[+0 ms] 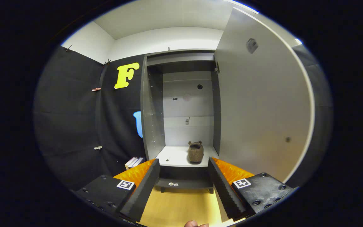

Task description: Open the shoe cabinet door, grab the shoes and put them into the shoe cabinet, then close the shoe cabinet door.

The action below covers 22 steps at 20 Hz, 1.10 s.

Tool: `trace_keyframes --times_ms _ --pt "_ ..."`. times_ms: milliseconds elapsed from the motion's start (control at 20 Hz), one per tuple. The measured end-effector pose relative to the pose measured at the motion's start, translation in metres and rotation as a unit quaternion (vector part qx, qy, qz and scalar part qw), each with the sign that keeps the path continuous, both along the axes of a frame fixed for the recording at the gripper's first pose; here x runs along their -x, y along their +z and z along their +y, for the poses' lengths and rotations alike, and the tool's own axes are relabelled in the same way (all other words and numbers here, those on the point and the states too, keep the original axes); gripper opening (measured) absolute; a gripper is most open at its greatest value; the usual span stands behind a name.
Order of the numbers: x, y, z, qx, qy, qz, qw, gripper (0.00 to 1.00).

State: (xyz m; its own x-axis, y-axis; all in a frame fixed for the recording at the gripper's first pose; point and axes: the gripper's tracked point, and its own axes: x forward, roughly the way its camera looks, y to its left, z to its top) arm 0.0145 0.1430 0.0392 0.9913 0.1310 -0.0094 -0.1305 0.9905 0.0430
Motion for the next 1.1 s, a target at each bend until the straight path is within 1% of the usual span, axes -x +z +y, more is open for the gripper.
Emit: trace_keyframes --times_ms 100,300,400,550,700,800,900,1000,1100 --pt "0.024 0.001 -0.016 -0.007 0.001 0.004 1.000 0.98" --pt "0.057 0.001 -0.068 -0.026 -0.020 0.004 0.999 0.97" --pt "0.064 0.001 -0.099 -0.025 -0.032 0.002 0.999 0.97" --pt "0.069 0.003 -0.159 -0.022 -0.059 0.002 0.998 0.97" --pt "0.054 0.003 -0.210 -0.030 -0.077 0.007 0.997 0.97" --pt "0.030 -0.001 -0.239 -0.034 -0.088 0.008 0.996 0.98" --pt "0.017 -0.017 -0.251 -0.034 -0.090 0.017 0.995 0.98" --pt "0.003 -0.019 -0.259 -0.040 -0.087 0.019 0.995 0.98" --pt "-0.006 -0.019 -0.254 -0.039 -0.076 0.024 0.996 0.98"
